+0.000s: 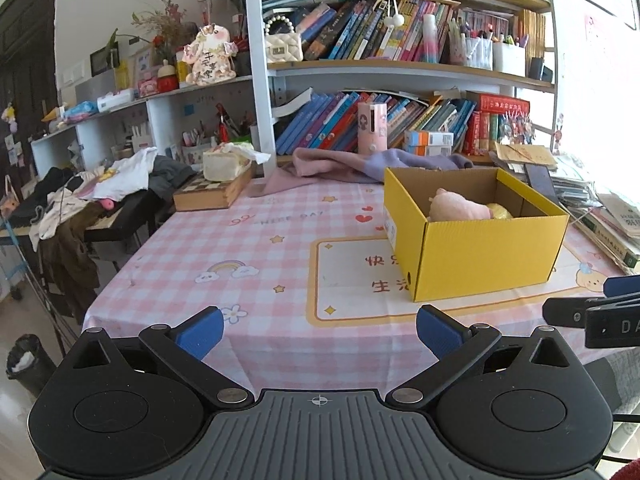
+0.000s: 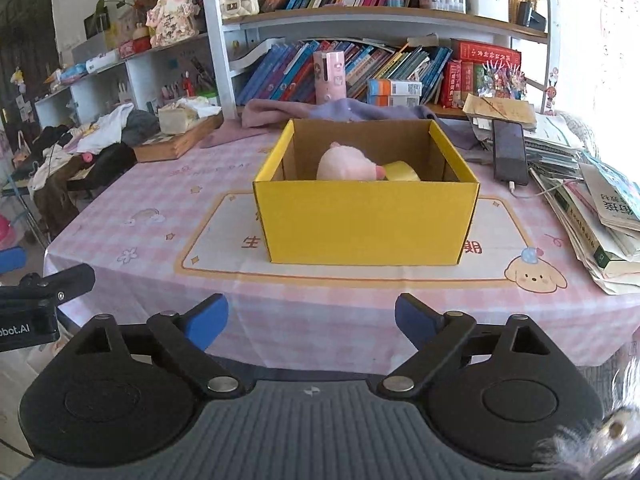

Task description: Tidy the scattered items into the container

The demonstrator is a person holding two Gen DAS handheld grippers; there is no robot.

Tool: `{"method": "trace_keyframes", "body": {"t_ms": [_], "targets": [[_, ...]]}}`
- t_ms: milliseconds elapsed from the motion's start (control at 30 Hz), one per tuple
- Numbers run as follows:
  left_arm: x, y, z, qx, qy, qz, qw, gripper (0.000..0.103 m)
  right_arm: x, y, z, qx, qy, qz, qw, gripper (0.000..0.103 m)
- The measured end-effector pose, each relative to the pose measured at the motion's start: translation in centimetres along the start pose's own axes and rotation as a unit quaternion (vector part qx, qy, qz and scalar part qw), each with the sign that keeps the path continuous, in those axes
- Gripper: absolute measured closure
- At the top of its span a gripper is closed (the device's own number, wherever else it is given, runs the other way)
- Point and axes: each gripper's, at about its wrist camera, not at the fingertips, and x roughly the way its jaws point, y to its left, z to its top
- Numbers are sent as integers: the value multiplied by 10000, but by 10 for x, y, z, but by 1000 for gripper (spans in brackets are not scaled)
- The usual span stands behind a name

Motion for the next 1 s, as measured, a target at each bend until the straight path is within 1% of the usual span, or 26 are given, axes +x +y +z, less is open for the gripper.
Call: {"method": "trace_keyframes", "body": {"t_ms": [333, 533, 600, 667, 733, 833, 1000], "targets": [[1, 8, 0, -73, -47, -75, 9999, 0, -3, 11, 0, -119, -5, -29, 9999, 11], [3, 10, -2, -90, 34, -69, 9999, 0, -3, 14, -2, -187, 55, -38, 9998, 11], [3, 10, -2, -74, 67, -76, 9999, 0, -4, 16, -3, -242, 24, -130, 9996, 11], [4, 9, -4, -53, 99, -72, 9999, 0, -8, 17, -5, -290, -146, -287, 9991, 11], [4, 9, -5, -79, 121, -75, 9999, 0, -10, 15, -6, -243, -213, -243, 9992, 11], [4, 11, -6, -170, 125, -70, 9998, 0, -8, 14, -7, -221, -139, -182, 9995, 11], [3, 9, -9, -153, 194, -97, 9996, 0, -6, 11, -9, -150, -85, -118, 9998, 11]]}}
